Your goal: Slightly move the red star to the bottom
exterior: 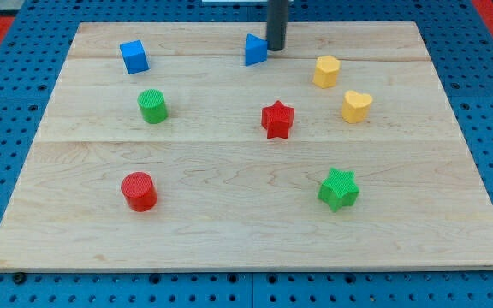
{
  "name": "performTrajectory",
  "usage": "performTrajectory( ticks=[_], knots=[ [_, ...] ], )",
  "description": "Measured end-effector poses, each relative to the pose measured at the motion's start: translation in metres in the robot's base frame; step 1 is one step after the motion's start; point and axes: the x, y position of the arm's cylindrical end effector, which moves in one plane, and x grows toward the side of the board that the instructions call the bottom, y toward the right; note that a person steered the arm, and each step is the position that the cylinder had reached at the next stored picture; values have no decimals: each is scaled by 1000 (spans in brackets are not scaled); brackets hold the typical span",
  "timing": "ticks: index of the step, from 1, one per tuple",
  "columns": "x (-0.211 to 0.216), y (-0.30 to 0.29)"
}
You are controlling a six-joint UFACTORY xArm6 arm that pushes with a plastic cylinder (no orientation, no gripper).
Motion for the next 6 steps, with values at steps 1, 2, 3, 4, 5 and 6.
performTrajectory(
  ticks=[1, 2, 3, 4, 5, 6],
  knots=[
    [53, 0],
    [79, 2],
    [92, 12],
    [147, 11],
    [176, 18],
    [208, 31]
  ],
)
